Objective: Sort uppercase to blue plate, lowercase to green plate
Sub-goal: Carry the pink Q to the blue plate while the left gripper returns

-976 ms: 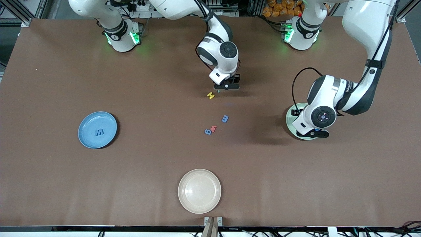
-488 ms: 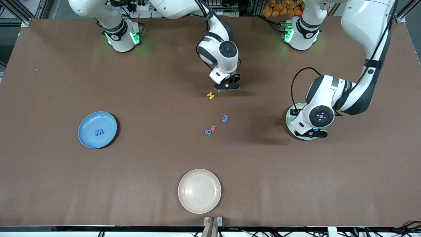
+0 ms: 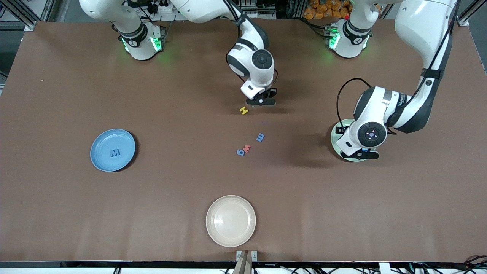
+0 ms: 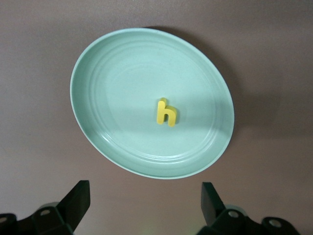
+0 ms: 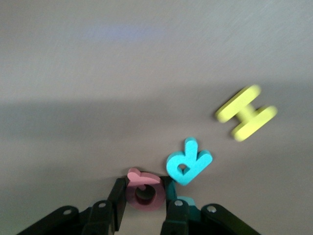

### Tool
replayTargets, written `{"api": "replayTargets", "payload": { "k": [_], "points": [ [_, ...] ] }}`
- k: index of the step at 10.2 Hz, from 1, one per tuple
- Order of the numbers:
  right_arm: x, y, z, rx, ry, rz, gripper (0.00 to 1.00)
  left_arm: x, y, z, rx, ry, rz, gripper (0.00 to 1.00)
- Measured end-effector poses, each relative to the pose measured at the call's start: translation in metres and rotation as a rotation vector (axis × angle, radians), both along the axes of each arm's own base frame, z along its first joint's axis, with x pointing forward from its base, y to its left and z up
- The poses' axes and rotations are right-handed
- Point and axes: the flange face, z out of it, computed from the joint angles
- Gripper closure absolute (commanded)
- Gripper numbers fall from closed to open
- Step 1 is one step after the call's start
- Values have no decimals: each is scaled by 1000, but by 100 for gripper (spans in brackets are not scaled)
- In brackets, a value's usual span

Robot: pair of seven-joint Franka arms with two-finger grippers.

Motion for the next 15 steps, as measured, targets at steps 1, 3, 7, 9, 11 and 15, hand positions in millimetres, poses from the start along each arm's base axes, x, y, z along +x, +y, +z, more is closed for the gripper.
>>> {"api": "replayTargets", "payload": {
  "k": [1, 3, 7, 9, 11, 15],
  "points": [
    [30, -20, 20, -3, 42, -41, 100, 4, -2, 2, -3, -10, 5, 0],
    [90, -80, 79, -10, 193, -25, 100, 13, -8, 4, -5, -31, 19, 0],
    [206, -278, 106, 10, 371, -25, 100, 20, -54, -6, 13, -85, 76, 0],
    [242, -389, 96, 11, 407, 12, 100, 12, -95, -6, 2, -130, 96, 0],
    [259, -486, 92, 64, 422, 84, 100, 4, -133, 2, -30, -155, 110, 0],
    [265, -597, 37, 128, 419, 127, 100, -25, -208, 17, -67, -185, 76, 0]
  ]
}}
